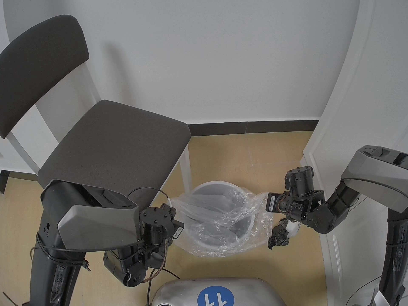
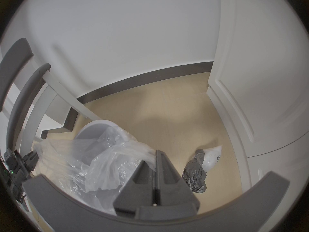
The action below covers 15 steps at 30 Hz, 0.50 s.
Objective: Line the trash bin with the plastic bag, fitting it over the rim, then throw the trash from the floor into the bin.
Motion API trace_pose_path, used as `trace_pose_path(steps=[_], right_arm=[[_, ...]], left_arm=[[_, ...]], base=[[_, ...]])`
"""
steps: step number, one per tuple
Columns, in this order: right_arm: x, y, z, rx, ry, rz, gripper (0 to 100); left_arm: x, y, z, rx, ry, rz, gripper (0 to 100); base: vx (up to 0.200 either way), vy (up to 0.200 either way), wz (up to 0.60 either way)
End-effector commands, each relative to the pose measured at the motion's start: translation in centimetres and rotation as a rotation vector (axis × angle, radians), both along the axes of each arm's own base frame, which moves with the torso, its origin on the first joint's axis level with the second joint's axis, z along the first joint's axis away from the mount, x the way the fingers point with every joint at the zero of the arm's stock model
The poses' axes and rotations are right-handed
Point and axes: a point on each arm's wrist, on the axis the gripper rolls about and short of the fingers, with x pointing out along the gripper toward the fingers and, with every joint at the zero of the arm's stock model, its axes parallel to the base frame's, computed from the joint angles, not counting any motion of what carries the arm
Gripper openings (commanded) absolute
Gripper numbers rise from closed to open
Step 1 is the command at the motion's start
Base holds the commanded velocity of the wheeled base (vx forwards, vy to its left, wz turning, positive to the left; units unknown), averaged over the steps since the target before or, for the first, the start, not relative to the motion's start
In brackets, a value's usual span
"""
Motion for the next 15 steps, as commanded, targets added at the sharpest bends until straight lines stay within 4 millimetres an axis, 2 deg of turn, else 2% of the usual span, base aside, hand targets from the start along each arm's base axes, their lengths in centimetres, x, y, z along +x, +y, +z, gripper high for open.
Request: trace_pose_path(steps=[1,9,11,15], right_arm=[[0.0,-1.2,0.6,-0.009,-0.008,-0.012,0],[-0.8,-3.0,0.8,-0.06,-0.013,0.041,0],[-1.1,-3.1,0.5,-0.088,-0.012,0.058,0],[-2.1,-3.4,1.1,-0.11,-0.025,0.08,0]], left_arm=[[0.1,0.7,0.0,0.016,0.006,0.019,0],[0.1,1.2,0.0,0.03,0.013,0.026,0],[-0.1,1.1,0.2,0.026,0.012,0.019,0],[-1.1,0.2,0.3,0.026,0.019,-0.017,0]], base=[[0.0,0.0,0.0],[0.0,0.0,0.0],[0.0,0.0,0.0],[0.0,0.0,0.0]])
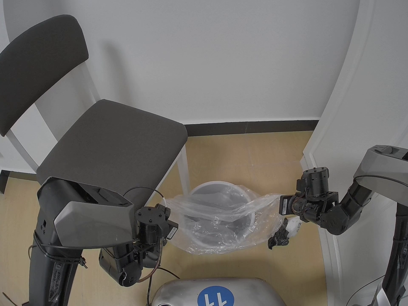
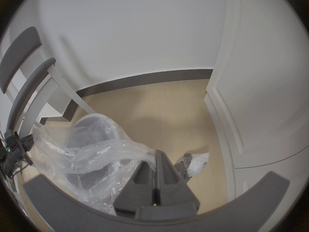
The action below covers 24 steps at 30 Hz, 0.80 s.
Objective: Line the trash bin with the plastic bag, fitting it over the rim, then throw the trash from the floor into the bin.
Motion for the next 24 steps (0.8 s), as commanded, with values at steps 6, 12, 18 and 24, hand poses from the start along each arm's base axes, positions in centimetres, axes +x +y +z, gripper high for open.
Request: trace_pose_path(steps=[6,12,18,24], right_arm=[[-2.0,-0.1,1.3,-0.011,-0.007,0.061,0],[-3.2,1.6,1.2,-0.018,0.007,0.119,0],[-3.8,1.3,1.3,-0.051,0.008,0.137,0],[-4.5,-0.4,1.6,-0.117,0.02,0.145,0]], left_arm=[[-2.7,-2.1,0.0,0.017,0.026,-0.091,0],[-4.2,-3.2,-0.3,0.063,0.019,-0.056,0],[-5.4,-1.9,0.6,0.122,0.035,-0.037,0],[-5.9,-0.2,0.3,0.212,0.081,-0.023,0]], base=[[0.0,0.0,0.0],[0.0,0.0,0.0],[0.0,0.0,0.0],[0.0,0.0,0.0]])
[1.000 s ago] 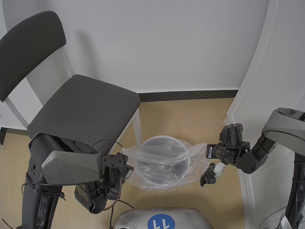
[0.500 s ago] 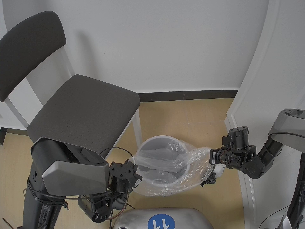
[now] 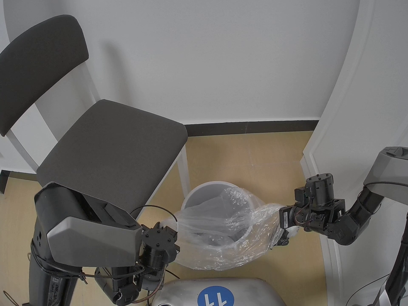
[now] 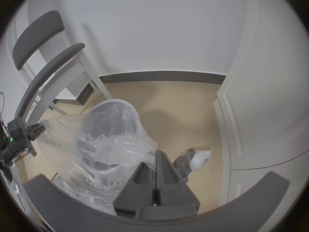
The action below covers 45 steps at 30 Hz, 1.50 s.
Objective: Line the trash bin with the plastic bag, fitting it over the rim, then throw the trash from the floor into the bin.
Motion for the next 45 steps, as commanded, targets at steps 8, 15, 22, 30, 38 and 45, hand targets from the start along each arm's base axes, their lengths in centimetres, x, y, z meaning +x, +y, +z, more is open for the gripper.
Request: trace_pose_path(steps=[8,15,22,30,38,45], right_arm=[[-1.5,-2.0,-1.2,-0.138,0.058,0.057,0],[-1.4,-3.6,-2.0,-0.207,0.079,0.058,0],[-1.6,-3.8,-3.3,-0.244,0.12,0.093,0],[-1.4,-2.2,-5.2,-0.25,0.14,0.132,0],[-1.1,-1.3,-7.0,-0.254,0.094,0.132,0],[-0.2,-1.0,-7.7,-0.229,0.008,0.083,0]], left_arm=[[0.1,1.4,-1.6,0.067,0.055,0.03,0],[0.3,2.0,-2.5,0.104,0.084,0.039,0],[0.4,2.1,-3.7,0.126,0.109,0.039,0],[1.5,1.3,-5.3,0.11,0.1,0.046,0],[3.1,1.2,-5.7,0.083,0.067,0.08,0],[5.6,0.7,-5.7,0.027,0.003,0.119,0]], base=[[0.0,0.0,0.0],[0.0,0.0,0.0],[0.0,0.0,0.0],[0.0,0.0,0.0],[0.0,0.0,0.0],[0.0,0.0,0.0]])
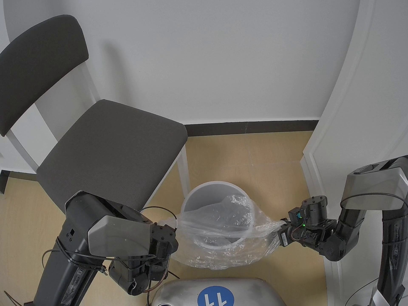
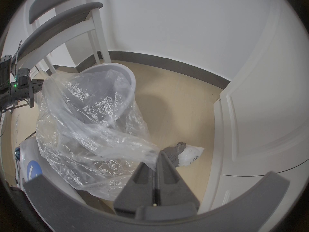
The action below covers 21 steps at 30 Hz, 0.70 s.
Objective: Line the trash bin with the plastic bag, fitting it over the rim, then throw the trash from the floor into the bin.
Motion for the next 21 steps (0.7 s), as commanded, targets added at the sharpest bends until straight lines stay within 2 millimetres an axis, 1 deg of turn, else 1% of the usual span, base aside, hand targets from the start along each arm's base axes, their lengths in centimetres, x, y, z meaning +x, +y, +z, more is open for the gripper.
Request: trace_pose_path(steps=[1,4,7,10,17,21], right_arm=[[0.4,0.1,-1.3,0.008,-0.012,-0.025,0],[1.1,0.2,-1.0,0.024,-0.042,-0.043,0],[1.9,0.4,-1.1,0.051,-0.063,-0.079,0],[2.7,0.8,-1.2,0.071,-0.087,-0.13,0],[2.8,0.7,-1.9,0.066,-0.082,-0.15,0],[2.2,-0.4,-2.2,0.014,-0.057,-0.148,0]], left_arm=[[1.7,-0.5,-0.4,-0.038,-0.045,0.027,0],[2.5,-0.9,-0.5,-0.049,-0.085,0.075,0],[3.7,-1.4,-0.5,-0.067,-0.132,0.115,0],[4.5,-1.4,-0.6,-0.076,-0.161,0.154,0],[4.8,-0.7,-0.6,-0.071,-0.155,0.17,0],[4.3,0.7,-0.2,-0.038,-0.125,0.188,0]], base=[[0.0,0.0,0.0],[0.0,0.0,0.0],[0.0,0.0,0.0],[0.0,0.0,0.0],[0.0,0.0,0.0],[0.0,0.0,0.0]])
